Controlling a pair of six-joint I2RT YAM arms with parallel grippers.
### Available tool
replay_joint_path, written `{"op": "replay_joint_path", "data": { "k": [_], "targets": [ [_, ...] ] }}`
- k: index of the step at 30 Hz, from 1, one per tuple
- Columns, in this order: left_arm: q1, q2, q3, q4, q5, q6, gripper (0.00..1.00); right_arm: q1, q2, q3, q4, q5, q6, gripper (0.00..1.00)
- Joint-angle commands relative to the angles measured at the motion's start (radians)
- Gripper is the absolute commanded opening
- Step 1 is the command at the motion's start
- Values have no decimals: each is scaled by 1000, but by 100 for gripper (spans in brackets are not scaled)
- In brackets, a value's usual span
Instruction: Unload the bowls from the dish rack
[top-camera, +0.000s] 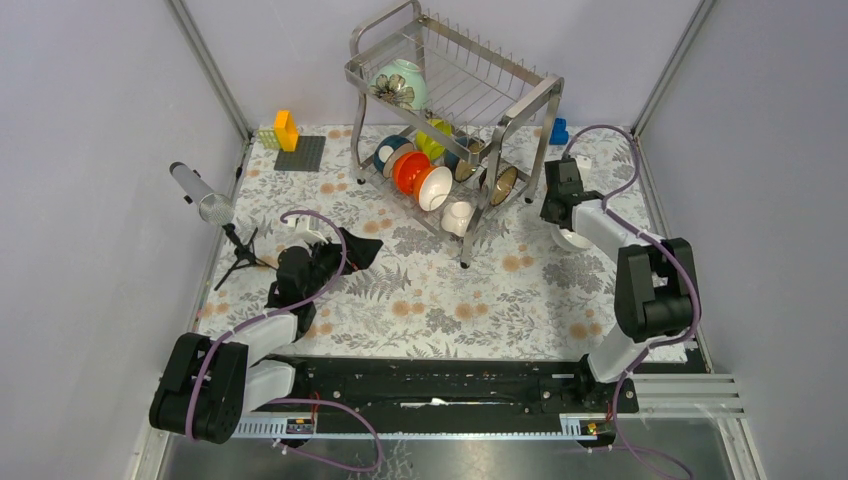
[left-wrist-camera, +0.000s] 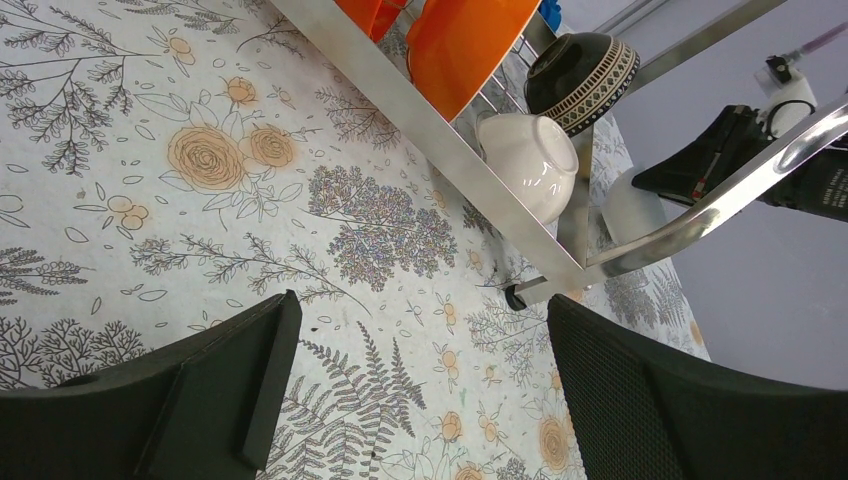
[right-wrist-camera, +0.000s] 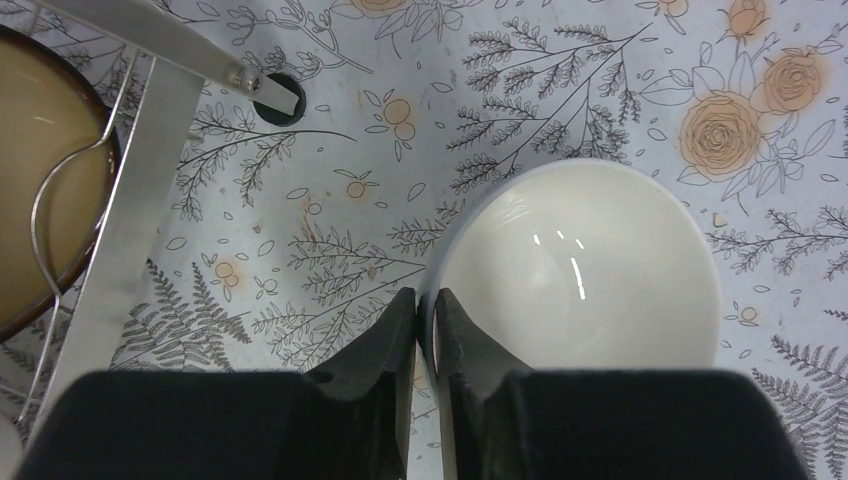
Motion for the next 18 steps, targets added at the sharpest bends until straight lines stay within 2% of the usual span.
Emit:
{"op": "replay_joint_path", "data": {
  "k": [1, 3, 6, 11, 12, 13, 16, 18],
  "targets": [
    [-6, -11, 34, 45, 5, 12, 99, 7, 33, 59, 21, 63, -23, 20],
    [-6, -9, 35, 45, 4, 12, 99, 6, 34, 55, 21, 56, -30, 28],
    [-6, -7, 35, 45, 5, 12, 99, 7, 1, 38, 26, 20, -47, 50],
    [-5, -8, 35, 45, 4, 13, 99, 8, -108, -7, 26, 20, -47, 50],
    [-6, -8, 35, 44, 3, 13, 99, 8, -135, -17, 32, 5, -53, 57],
    [-6, -8, 35, 45, 3, 14, 99, 7, -160, -28, 35, -63, -77, 77],
    [-6, -8, 36, 44, 4, 14, 99, 8, -237, -45, 29, -45, -38, 89],
    [-6, -8, 35, 45, 10, 12, 99, 7, -274, -30, -34, 3, 26, 99]
  ]
}}
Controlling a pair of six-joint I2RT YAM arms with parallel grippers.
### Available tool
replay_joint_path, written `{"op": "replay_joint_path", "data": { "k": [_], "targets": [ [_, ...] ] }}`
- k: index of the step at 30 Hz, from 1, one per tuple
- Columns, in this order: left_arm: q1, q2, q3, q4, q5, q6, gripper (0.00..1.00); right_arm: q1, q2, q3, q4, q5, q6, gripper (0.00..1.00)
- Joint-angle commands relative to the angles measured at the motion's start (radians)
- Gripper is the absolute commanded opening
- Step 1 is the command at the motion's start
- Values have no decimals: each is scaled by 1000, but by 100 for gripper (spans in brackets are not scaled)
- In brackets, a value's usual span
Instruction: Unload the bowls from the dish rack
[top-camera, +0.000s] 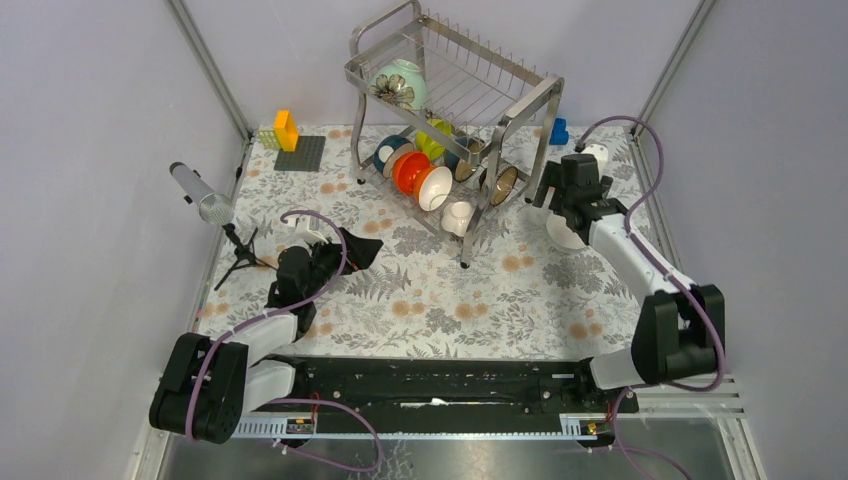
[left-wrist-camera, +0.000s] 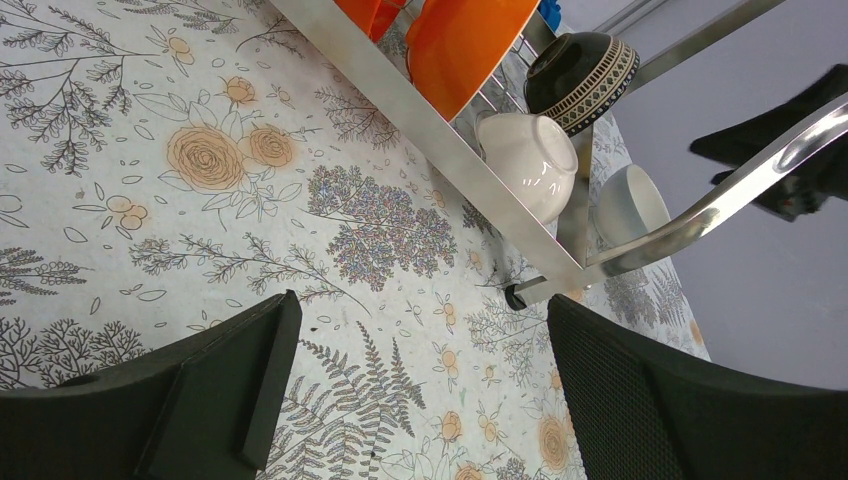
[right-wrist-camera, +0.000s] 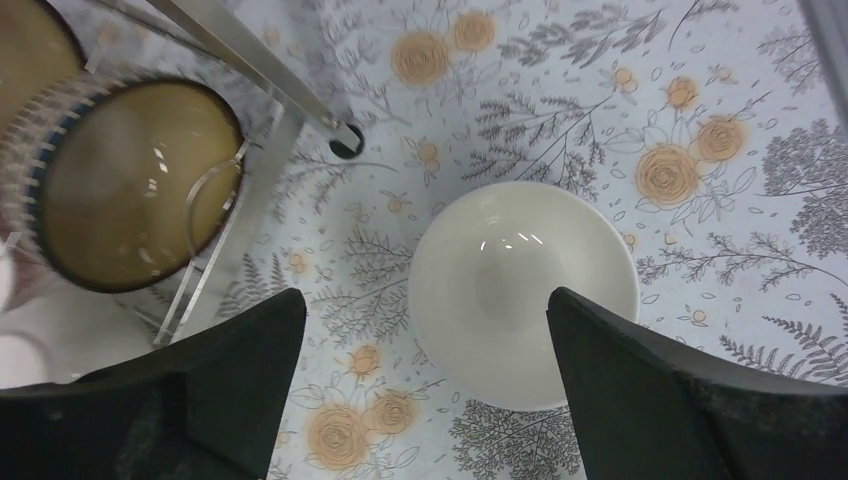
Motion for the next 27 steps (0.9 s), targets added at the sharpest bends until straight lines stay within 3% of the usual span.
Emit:
{"op": "replay_joint_path", "data": {
  "k": [1, 6, 10, 17, 23, 27],
  "targets": [
    [-6, -8, 35, 45, 10, 10, 99, 5, -109, 23, -69, 41, 91, 99],
    [-7, -9, 35, 46, 11, 7, 99, 4, -174, -5, -123, -52, 121, 100],
    [-9, -5, 37, 51, 15, 2, 99, 5, -295, -163, 24, -187, 128, 100],
    [-12, 35, 39, 86, 39, -28, 99, 4, -523, -430, 188, -276, 120, 100],
    [-16, 63, 31, 173, 95, -104, 99, 5, -574, -522, 343, -547, 120, 100],
    [-16, 17, 29, 220, 92, -206, 99, 6, -575, -562, 373, -593, 129, 100]
  ]
}}
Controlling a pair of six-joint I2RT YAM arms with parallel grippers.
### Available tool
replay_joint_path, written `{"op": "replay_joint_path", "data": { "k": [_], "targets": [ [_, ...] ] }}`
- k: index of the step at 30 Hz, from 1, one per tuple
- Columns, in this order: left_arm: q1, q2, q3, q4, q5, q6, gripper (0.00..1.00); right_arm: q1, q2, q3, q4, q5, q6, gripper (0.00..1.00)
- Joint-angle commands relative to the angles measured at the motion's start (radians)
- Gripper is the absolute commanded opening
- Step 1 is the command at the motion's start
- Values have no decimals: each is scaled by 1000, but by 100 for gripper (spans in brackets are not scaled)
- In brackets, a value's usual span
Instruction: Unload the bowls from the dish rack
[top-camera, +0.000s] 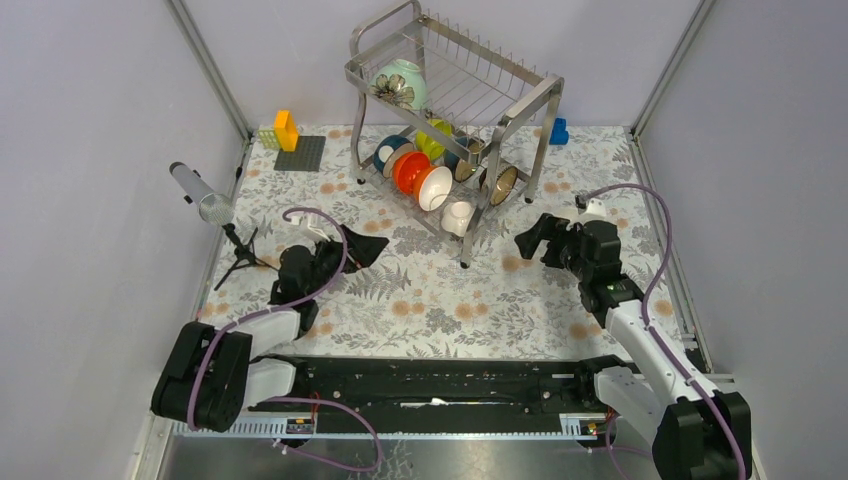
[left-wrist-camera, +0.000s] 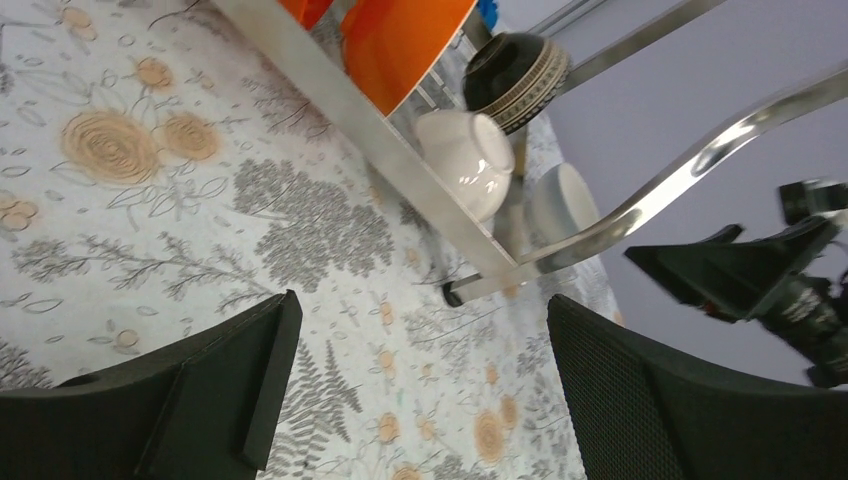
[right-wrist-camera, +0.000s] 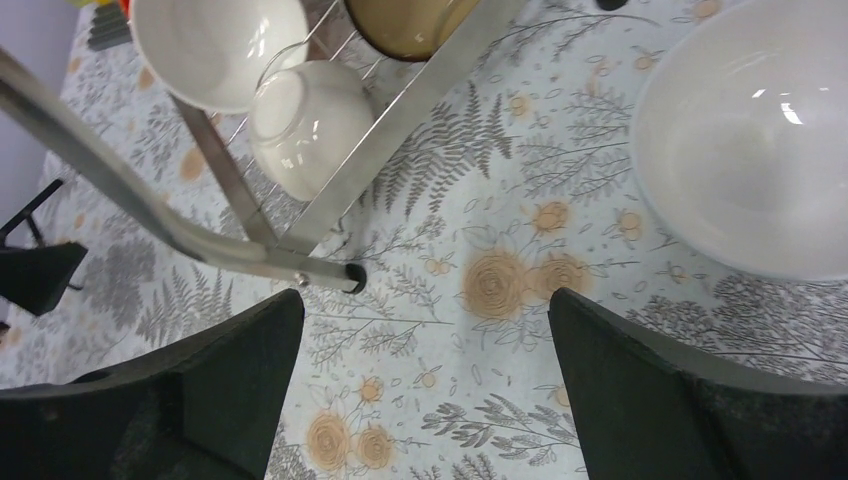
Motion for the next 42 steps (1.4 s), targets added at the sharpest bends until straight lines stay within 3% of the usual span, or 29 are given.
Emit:
{"op": "replay_joint_path", "data": {
  "k": [1, 6, 13, 17, 26, 35, 42],
  "targets": [
    [-4, -60, 33, 126, 18, -129, 99, 5, -16, -39, 117, -133, 10, 100],
    [-4, -91, 114, 132, -48, -251, 99, 5, -42, -67, 142, -186, 0, 100],
    [-4, -39, 346, 102, -104, -304, 99, 5, -105, -105, 184, -189, 5, 100],
    [-4, 108, 522, 208, -144, -400, 98, 5, -129, -112, 200, -190, 4, 100],
    [-3, 333, 751, 334, -170, -521, 91, 5, -147, -127, 241, -192, 7, 100],
    [-3, 357, 784, 392, -197, -540, 93, 5, -112, -126, 269, -209, 17, 99],
    [-7, 415, 867, 379, -143, -589, 84, 5, -93, -126, 275, -217, 17, 100]
  ]
}}
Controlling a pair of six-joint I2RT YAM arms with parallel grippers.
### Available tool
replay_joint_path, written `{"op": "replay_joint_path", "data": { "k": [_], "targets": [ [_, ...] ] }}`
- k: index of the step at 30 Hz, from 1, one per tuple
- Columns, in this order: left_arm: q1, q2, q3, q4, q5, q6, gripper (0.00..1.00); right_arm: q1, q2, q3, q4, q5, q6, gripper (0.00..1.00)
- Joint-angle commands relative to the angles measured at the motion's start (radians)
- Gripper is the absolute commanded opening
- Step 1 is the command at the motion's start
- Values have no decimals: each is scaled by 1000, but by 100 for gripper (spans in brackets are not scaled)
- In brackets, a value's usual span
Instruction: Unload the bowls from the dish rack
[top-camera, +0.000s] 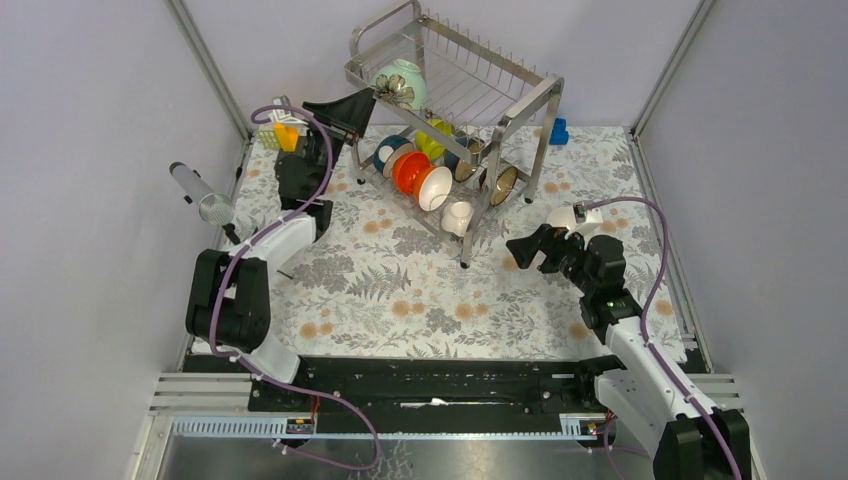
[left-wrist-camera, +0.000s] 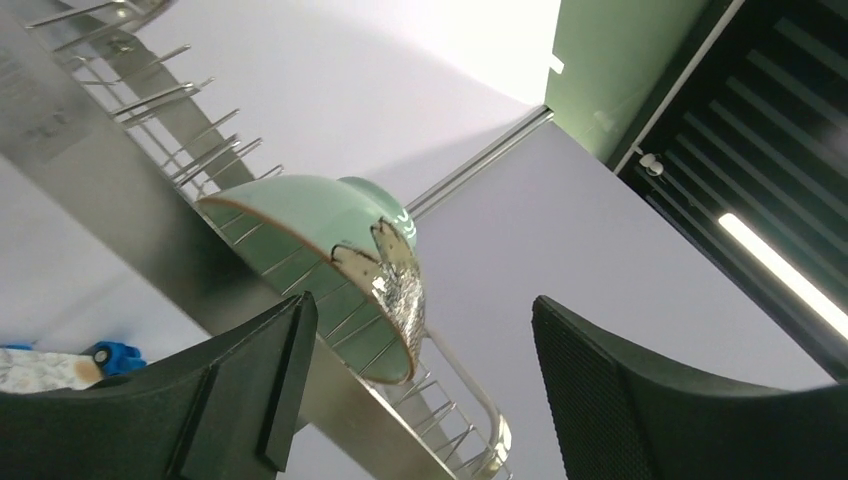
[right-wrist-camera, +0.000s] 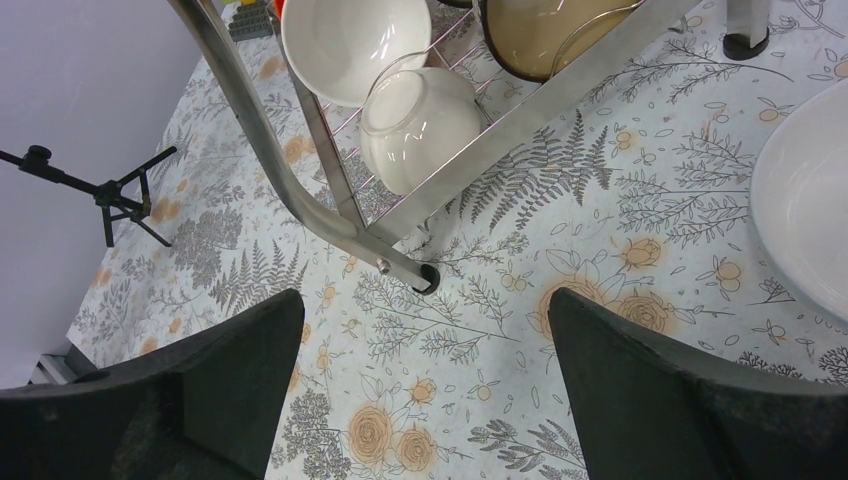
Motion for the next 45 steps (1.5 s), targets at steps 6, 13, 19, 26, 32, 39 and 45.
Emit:
{"op": "replay_joint_path", "data": {
  "k": [6, 13, 19, 26, 32, 39, 45],
  "targets": [
    [-10, 88, 141, 62, 51, -74, 73, 5, 9, 7, 57, -26, 2, 100],
    [-23, 118, 185, 60, 61, -96, 64, 5, 9, 5, 57, -21, 2, 100],
    [-36, 132, 215, 61, 66, -93, 50, 5, 12, 6, 56, -23, 3, 100],
    [-39, 169, 254, 68, 76, -120, 26, 5, 13, 5, 57, -24, 4, 100],
    [-40, 197, 285, 83, 77, -143, 0, 5, 1, 2, 56, -25, 5, 100],
    [-45, 218, 348, 84, 84, -139, 0, 5, 2, 3, 57, -28, 4, 100],
    [-47, 240, 468, 69, 104, -127, 0, 5, 4, 3, 57, -28, 6, 100]
  ]
}}
